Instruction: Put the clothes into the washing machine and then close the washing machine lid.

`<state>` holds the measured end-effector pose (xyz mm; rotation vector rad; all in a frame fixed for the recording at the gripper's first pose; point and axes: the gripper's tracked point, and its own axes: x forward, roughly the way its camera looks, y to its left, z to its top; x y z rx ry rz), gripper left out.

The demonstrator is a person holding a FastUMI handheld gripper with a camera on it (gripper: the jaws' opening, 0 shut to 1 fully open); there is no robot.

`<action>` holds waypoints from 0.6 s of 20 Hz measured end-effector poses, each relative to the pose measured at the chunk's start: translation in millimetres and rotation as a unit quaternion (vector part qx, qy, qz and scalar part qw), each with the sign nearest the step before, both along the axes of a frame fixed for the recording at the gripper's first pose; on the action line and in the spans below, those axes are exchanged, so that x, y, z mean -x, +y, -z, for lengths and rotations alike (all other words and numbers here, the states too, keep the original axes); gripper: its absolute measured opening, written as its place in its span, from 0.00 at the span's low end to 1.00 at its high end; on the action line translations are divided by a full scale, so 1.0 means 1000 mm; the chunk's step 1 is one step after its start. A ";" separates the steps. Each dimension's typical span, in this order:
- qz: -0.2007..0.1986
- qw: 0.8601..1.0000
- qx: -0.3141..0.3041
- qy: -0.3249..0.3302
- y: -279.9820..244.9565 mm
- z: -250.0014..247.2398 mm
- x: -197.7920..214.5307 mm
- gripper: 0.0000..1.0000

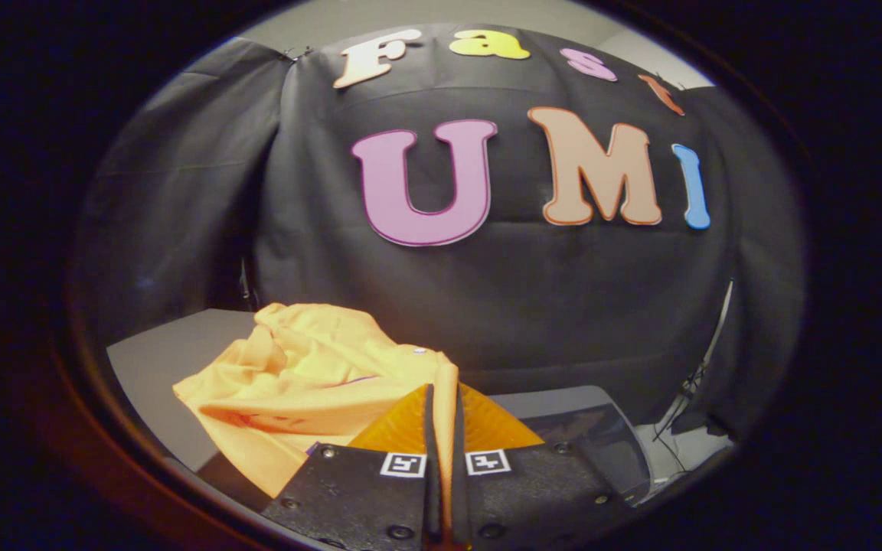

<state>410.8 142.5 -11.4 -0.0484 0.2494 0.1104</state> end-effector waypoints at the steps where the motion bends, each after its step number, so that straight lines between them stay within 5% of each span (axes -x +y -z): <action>1: 0.014 1.000 0.003 0.003 -0.016 0.009 -0.001 0.05; 12: 0.113 0.993 0.014 0.009 -0.109 0.085 -0.012 0.05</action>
